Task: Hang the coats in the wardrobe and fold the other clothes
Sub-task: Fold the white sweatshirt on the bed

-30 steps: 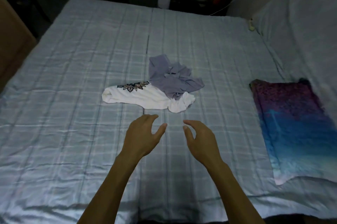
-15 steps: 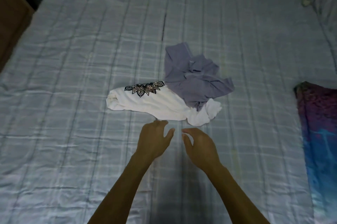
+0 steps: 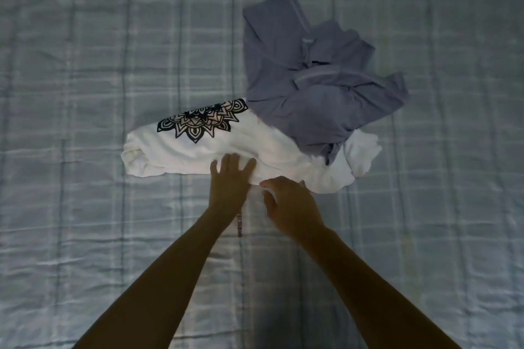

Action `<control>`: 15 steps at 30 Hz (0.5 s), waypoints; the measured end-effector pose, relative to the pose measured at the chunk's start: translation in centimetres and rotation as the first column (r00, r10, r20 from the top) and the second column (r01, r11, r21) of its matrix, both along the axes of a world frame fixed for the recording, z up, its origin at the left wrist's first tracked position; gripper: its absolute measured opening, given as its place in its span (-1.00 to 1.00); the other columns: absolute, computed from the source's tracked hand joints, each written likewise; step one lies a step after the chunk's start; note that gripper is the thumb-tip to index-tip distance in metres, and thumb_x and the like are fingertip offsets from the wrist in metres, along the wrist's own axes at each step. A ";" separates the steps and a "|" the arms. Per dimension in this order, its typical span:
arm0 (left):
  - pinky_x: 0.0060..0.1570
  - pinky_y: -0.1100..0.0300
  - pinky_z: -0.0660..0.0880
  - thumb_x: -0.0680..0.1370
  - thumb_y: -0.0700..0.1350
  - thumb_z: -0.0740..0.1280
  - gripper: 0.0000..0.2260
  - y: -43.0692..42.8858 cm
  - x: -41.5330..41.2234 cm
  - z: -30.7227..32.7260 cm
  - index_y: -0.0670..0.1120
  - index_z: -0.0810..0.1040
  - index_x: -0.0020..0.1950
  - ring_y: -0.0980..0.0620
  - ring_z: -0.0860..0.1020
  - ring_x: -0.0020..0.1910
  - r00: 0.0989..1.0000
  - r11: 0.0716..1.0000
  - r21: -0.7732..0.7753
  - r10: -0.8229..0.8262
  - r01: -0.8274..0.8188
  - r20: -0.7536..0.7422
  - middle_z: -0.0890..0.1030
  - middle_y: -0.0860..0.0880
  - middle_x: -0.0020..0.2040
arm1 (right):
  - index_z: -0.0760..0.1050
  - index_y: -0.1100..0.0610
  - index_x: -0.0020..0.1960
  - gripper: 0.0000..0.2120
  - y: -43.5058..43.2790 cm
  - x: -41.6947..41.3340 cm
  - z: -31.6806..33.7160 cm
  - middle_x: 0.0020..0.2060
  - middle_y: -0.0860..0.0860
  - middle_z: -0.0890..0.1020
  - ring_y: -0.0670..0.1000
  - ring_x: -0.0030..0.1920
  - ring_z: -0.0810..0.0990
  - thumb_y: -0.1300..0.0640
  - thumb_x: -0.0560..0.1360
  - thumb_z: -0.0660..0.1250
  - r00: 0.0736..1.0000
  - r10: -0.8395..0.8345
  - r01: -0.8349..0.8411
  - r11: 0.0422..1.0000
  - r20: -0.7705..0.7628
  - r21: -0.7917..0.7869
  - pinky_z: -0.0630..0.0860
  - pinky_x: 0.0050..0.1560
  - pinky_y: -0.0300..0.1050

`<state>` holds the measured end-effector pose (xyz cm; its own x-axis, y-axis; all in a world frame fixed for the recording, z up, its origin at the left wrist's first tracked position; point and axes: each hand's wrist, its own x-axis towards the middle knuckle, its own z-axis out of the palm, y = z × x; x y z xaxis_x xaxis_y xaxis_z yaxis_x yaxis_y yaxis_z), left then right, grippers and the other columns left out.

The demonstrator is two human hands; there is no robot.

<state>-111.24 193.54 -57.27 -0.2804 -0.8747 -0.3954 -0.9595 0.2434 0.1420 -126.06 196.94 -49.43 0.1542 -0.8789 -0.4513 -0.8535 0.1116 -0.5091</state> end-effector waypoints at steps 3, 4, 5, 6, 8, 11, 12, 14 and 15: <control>-0.06 -0.02 0.41 0.51 -0.12 0.32 -0.90 -2.1 -0.1 0.4 -0.08 0.58 -0.01 -0.17 0.53 -0.14 0.993 0.997 -0.075 -0.035 0.027 -0.115 0.58 -0.14 -0.12 | 0.57 0.13 0.16 -0.68 0.6 -0.7 -0.6 0.03 0.08 0.63 0.10 0.07 0.58 0.05 0.51 0.18 0.999 -0.050 0.050 0.996 0.009 -0.068 0.46 0.18 0.03; -0.09 0.00 0.39 0.56 -0.08 0.22 -0.84 -2.6 0.0 1.2 -0.10 0.57 -0.06 -0.17 0.53 -0.18 0.984 0.997 -0.072 -0.014 0.001 -0.180 0.59 -0.13 -0.16 | 0.57 0.14 0.15 -0.69 0.8 -1.0 -0.5 0.02 0.10 0.63 0.11 0.06 0.58 0.06 0.49 0.20 0.998 -0.069 0.069 0.994 0.011 -0.082 0.47 0.17 0.05; -0.15 0.03 0.39 0.59 -0.04 0.12 -0.74 -2.9 0.2 1.8 -0.12 0.55 -0.11 -0.17 0.52 -0.24 0.960 0.997 -0.061 0.029 -0.048 -0.278 0.58 -0.12 -0.22 | 0.55 0.15 0.18 -0.69 0.9 -1.2 -0.2 0.05 0.11 0.62 0.12 0.09 0.57 0.08 0.50 0.22 0.997 -0.079 0.079 0.992 0.011 -0.096 0.46 0.20 0.05; -0.23 0.06 0.38 0.60 -0.01 0.05 -0.68 -3.2 0.2 3.2 -0.13 0.51 -0.16 -0.15 0.50 -0.29 0.916 0.994 -0.005 0.102 -0.113 -0.387 0.56 -0.10 -0.28 | 0.51 0.15 0.24 -0.67 1.0 -1.2 0.2 0.12 0.12 0.60 0.12 0.16 0.54 0.09 0.51 0.24 0.996 -0.083 0.084 0.991 0.015 -0.103 0.43 0.25 0.05; -0.33 0.11 0.32 0.62 0.02 0.01 -0.66 -3.5 0.4 6.3 -0.12 0.41 -0.21 -0.09 0.45 -0.36 0.818 0.976 0.074 0.211 -0.203 -0.535 0.49 -0.06 -0.36 | 0.35 0.14 0.40 -0.55 0.9 -0.9 1.7 0.31 0.12 0.48 0.10 0.32 0.42 0.05 0.54 0.24 0.994 -0.098 0.102 0.988 0.039 -0.116 0.34 0.36 0.03; -0.33 0.11 0.31 0.62 0.05 0.02 -0.68 -3.7 -0.3 11.9 -0.07 0.36 -0.24 -0.04 0.43 -0.36 0.736 0.972 0.066 0.213 -0.223 -0.643 0.44 0.02 -0.39 | 0.13 0.09 0.51 -0.39 0.4 0.2 4.7 0.45 0.10 0.29 0.07 0.44 0.26 -0.08 0.52 0.15 0.982 -0.158 0.175 0.968 0.103 -0.182 0.25 0.43 0.02; -0.32 0.10 0.33 0.61 0.07 0.02 -0.65 -3.5 -0.6 13.8 -0.08 0.36 -0.26 -0.03 0.43 -0.36 0.719 0.975 0.072 0.203 -0.208 -0.665 0.44 0.02 -0.40 | 0.08 0.06 0.52 -0.36 0.2 0.7 6.0 0.47 0.09 0.25 0.05 0.46 0.22 -0.10 0.52 0.17 0.974 -0.187 0.210 0.955 0.125 -0.208 0.22 0.44 0.01; -0.28 0.08 0.38 0.61 0.10 0.03 -0.60 -3.0 -1.4 17.5 -0.11 0.41 -0.28 -0.05 0.48 -0.35 0.685 0.980 0.098 0.193 -0.176 -0.703 0.50 -0.02 -0.37 | 0.03 0.02 0.53 -0.33 -0.1 1.3 9.2 0.48 0.09 0.25 0.03 0.46 0.22 -0.08 0.52 0.24 0.953 -0.237 0.278 0.929 0.186 -0.243 0.19 0.45 -0.02; -0.26 0.10 0.40 0.62 0.11 0.06 -0.60 -2.7 -1.7 19.3 -0.09 0.45 -0.26 -0.05 0.51 -0.31 0.668 0.979 0.116 0.201 -0.170 -0.717 0.55 -0.04 -0.33 | 0.08 0.04 0.52 -0.34 -0.2 1.3 10.8 0.45 0.10 0.30 0.05 0.43 0.27 -0.05 0.52 0.26 0.950 -0.237 0.287 0.918 0.203 -0.273 0.22 0.43 -0.02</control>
<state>-112.89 190.80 -37.99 -0.3248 -0.9300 -0.1723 -0.5794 0.0517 0.8134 -124.74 196.77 -38.60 -0.0513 -0.9868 -0.1535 -0.7169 0.1434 -0.6823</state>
